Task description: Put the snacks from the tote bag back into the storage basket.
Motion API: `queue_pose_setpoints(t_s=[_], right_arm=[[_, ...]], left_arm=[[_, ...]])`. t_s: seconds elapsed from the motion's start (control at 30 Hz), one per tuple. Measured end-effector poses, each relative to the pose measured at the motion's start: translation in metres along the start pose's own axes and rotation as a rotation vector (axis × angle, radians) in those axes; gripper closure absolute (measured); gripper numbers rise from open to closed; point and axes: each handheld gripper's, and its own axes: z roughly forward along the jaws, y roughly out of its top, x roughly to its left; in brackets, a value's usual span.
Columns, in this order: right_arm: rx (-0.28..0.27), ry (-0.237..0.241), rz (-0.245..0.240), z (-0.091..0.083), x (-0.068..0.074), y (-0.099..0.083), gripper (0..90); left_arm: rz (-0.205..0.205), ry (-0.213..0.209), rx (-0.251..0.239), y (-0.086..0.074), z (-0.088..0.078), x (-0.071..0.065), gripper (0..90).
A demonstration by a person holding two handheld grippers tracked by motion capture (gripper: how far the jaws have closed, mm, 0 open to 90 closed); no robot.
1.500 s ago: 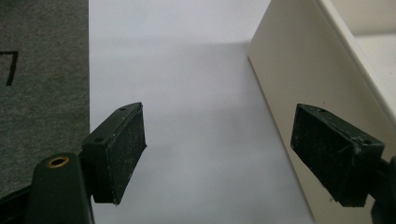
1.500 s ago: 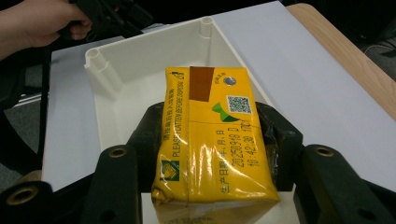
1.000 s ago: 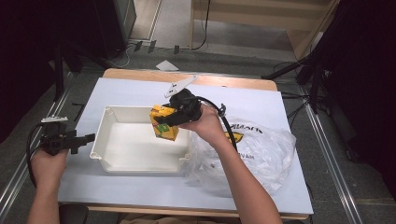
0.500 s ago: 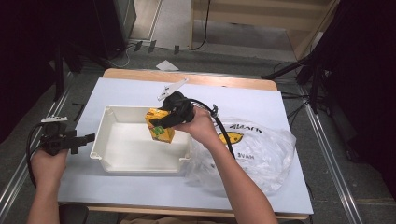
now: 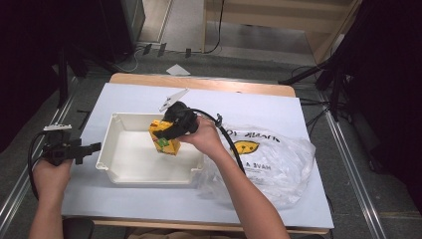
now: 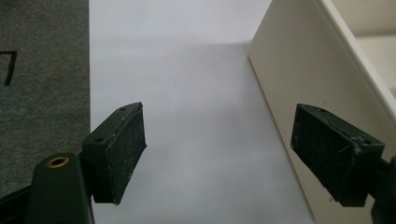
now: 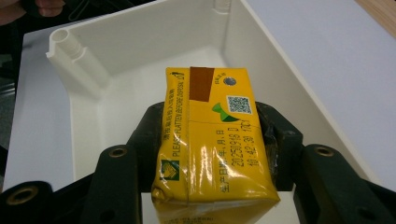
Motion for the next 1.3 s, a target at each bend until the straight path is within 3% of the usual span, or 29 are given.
queue_pose_setpoints(t_s=[0.47, 0.7, 0.93, 1.3], right_arm=[[0.011, 0.027, -0.025, 0.015, 0.008, 0.005, 51.8], [-0.002, 0.036, -0.071, 0.019, 0.011, 0.006, 51.8], [-0.005, 0.053, -0.081, 0.022, 0.013, 0.009, 51.8], [0.030, 0.068, -0.105, 0.031, 0.016, 0.010, 51.8]], left_arm=[[0.000, 0.001, 0.000, 0.000, 0.000, 0.000, 18.8], [0.003, -0.001, 0.000, 0.000, 0.000, 0.000, 18.7], [0.005, 0.000, 0.003, 0.000, 0.000, 0.000, 18.7], [0.004, -0.001, 0.001, 0.000, 0.000, 0.000, 18.7]])
